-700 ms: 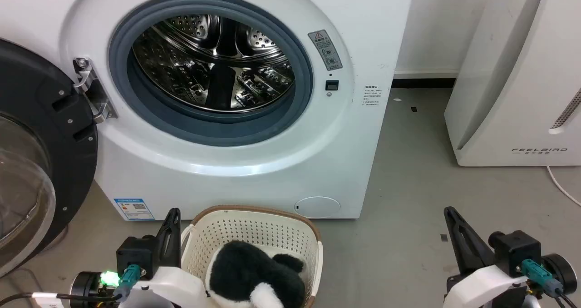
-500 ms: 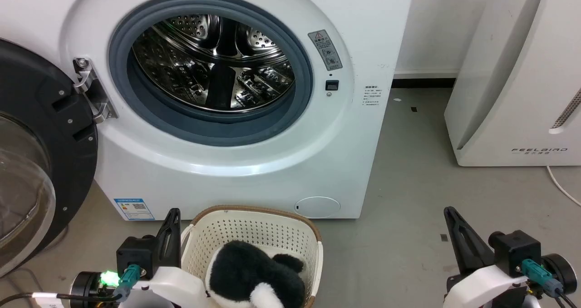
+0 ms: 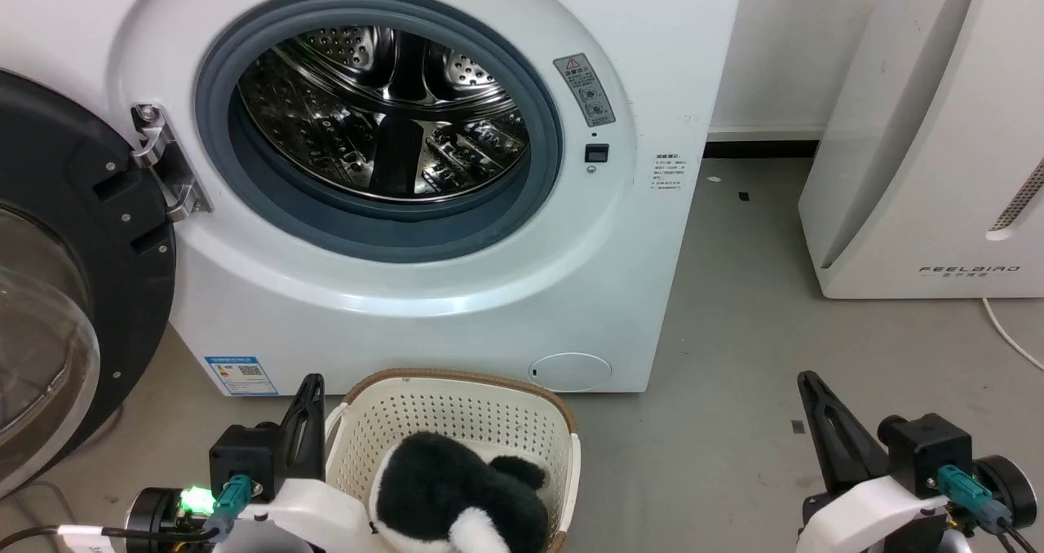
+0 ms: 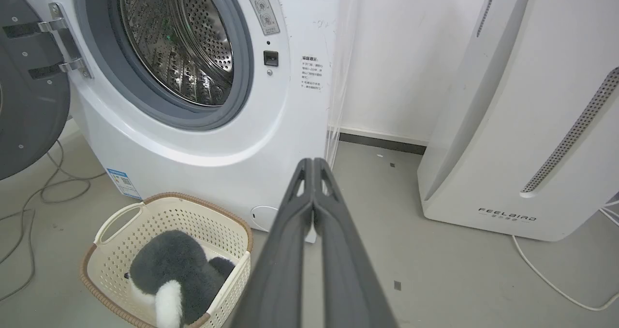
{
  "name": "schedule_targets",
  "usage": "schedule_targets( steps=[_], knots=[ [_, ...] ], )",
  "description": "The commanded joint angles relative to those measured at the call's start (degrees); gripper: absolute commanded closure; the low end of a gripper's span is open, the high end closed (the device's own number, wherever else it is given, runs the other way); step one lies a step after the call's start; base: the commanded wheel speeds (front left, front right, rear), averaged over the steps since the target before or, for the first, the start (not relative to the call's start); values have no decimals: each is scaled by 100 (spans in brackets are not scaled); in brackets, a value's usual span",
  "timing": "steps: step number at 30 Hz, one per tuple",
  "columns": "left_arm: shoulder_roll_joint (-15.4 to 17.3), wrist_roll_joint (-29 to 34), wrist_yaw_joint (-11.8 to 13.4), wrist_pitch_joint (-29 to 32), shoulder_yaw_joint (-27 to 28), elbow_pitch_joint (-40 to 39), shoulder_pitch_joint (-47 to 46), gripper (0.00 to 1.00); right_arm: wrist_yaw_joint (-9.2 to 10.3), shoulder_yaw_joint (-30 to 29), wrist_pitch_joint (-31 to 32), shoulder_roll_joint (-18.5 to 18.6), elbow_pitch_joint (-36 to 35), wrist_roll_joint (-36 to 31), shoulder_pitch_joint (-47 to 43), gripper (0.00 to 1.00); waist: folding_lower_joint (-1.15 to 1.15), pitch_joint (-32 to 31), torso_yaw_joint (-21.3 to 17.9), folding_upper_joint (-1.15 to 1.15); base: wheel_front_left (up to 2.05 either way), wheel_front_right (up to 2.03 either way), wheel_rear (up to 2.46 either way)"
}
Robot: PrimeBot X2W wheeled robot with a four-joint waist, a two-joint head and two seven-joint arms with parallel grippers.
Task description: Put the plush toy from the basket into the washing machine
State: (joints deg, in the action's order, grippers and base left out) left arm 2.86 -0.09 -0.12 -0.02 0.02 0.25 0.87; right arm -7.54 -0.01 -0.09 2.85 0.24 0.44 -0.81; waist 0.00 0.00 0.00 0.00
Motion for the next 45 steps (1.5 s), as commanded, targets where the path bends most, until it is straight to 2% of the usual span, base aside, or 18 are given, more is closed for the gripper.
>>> schedule_targets(
  steps=[1,2,3,24,45],
  knots=[
    [1,9,12,2,-2,-25,-87,100,5,1,9,3,-24,-44,81,100,0,0,0,0,0,0,0],
    [1,9,12,2,-2,-25,-87,100,5,1,9,3,-24,-44,81,100,0,0,0,0,0,0,0],
    [0,0,0,0,2,0,0,0,0,0,1,0,0,0,0,0,0,0,0,0,0,0,0],
    [35,10,171,-221,-162,284,-320,0,1,-161,-220,0,-95,306,93,0,0,243,-34,0,0,0,0],
    [196,-18,109,-473,-404,1788,-1526,0,2,-216,-471,1,-222,692,512,0,0,1127,-246,0,0,0,0]
  ],
)
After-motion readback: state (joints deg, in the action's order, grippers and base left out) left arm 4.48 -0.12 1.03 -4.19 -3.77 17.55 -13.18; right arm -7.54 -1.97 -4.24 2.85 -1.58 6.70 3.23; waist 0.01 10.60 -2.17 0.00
